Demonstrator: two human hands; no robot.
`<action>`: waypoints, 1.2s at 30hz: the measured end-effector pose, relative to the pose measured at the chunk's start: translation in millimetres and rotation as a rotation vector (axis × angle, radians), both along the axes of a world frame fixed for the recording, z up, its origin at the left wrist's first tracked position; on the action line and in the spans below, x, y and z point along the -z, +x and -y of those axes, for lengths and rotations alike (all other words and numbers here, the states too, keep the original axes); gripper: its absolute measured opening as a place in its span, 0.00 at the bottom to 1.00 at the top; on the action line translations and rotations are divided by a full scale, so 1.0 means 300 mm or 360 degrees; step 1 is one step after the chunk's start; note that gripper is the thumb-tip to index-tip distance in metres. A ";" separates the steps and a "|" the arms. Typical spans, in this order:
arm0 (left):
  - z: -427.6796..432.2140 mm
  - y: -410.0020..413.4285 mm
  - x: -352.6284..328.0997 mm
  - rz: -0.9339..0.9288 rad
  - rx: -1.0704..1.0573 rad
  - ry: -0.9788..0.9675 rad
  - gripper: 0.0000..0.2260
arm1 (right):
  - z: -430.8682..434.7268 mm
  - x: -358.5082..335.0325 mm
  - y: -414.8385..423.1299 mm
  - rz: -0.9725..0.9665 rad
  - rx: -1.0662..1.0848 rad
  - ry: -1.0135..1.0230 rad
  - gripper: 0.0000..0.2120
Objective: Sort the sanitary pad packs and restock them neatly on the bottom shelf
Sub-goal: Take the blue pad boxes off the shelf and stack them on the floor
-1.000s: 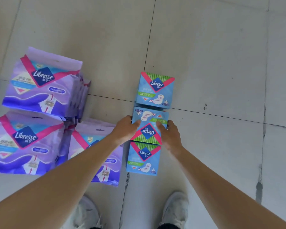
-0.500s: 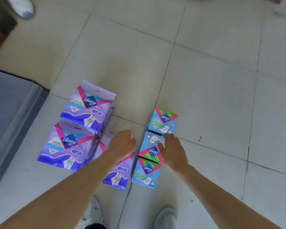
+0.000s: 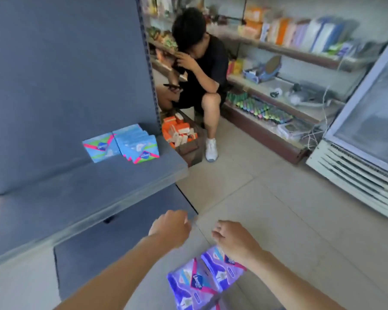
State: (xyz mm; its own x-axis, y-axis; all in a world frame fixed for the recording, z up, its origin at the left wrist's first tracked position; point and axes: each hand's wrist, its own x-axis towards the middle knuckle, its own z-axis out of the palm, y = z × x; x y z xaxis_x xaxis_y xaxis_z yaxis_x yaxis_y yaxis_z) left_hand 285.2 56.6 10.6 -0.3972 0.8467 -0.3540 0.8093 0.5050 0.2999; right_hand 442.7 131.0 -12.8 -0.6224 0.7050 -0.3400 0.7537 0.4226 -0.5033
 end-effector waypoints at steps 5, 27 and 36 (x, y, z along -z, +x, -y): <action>0.197 -0.314 -0.102 -0.0101 -0.0279 0.0013 0.12 | 0.069 -0.197 -0.360 -0.0051 -0.0215 0.0012 0.12; 0.303 -0.989 0.021 0.0366 -0.0449 -0.0279 0.12 | 0.058 -0.157 -1.077 0.0361 -0.0576 0.0024 0.18; 0.042 -1.087 0.077 0.0380 -0.0378 -0.0311 0.11 | -0.171 -0.098 -1.161 0.0342 -0.0439 0.0046 0.13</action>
State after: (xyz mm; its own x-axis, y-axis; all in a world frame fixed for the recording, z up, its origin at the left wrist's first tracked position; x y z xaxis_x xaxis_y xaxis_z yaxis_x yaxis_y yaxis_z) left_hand -41.0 44.0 -12.4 -0.4611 0.6486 -0.6056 0.5822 0.7361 0.3452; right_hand 94.4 182.4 16.6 -0.7072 0.5316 -0.4661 0.6966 0.6368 -0.3306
